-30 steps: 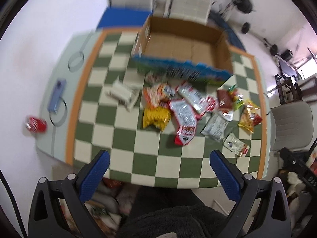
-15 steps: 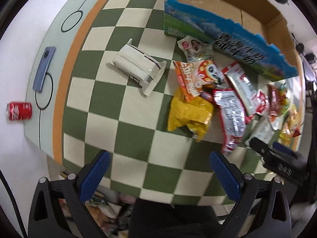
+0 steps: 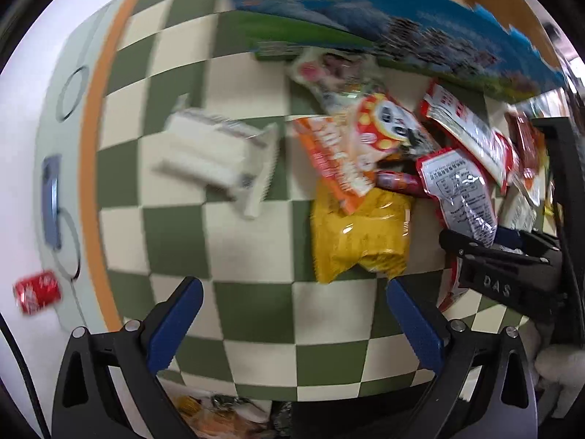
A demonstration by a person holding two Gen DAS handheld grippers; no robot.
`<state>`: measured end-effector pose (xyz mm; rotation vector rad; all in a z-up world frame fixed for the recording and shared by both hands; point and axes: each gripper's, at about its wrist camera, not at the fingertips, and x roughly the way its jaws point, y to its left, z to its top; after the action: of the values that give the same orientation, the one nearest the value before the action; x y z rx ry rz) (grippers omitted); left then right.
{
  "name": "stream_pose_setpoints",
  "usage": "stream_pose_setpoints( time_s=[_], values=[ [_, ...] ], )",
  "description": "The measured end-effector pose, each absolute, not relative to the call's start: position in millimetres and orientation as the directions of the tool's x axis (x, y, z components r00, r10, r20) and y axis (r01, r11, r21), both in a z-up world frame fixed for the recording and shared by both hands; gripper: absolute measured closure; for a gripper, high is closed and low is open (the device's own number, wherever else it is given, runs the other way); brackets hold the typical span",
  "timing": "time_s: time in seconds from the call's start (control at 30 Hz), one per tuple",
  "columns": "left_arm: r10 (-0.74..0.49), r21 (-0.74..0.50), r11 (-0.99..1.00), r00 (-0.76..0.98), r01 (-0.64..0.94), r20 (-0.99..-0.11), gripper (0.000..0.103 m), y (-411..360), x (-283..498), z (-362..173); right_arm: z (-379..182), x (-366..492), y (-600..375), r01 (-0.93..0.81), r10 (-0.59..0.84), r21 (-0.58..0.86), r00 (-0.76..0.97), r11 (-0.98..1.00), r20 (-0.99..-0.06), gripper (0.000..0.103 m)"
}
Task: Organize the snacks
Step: 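Grasp the yellow bag with the left gripper while the right gripper grasps the white-red pouch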
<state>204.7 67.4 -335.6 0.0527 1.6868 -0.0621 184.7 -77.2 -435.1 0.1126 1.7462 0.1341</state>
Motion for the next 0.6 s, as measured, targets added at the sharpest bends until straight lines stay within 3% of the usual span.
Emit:
stream_pose_setpoints(
  time_s=[0.5,0.57,0.6],
  values=[
    [0.058,-0.015,0.973,-0.306,0.23,-0.95,0.001,16.5,231.3,-422.2,-434.9,162.5,-120.5,0.127,0.165,0.145,-0.16,0.981,-0.973,0.041],
    [0.045,-0.022,0.976,-0.298,0.217,-0.954,0.028,15.5,230.8,-423.8,-432.9,161.1,-126.5,0.134,0.166,0.145,-0.159,0.98,-0.973,0.041],
    [0.039,-0.026,0.977,-0.298,0.211,-0.954,0.031,15.4,228.9,-423.7,-432.1,160.1,-129.0,0.136,0.166,0.145,-0.158,0.98,-0.973,0.041]
  ],
)
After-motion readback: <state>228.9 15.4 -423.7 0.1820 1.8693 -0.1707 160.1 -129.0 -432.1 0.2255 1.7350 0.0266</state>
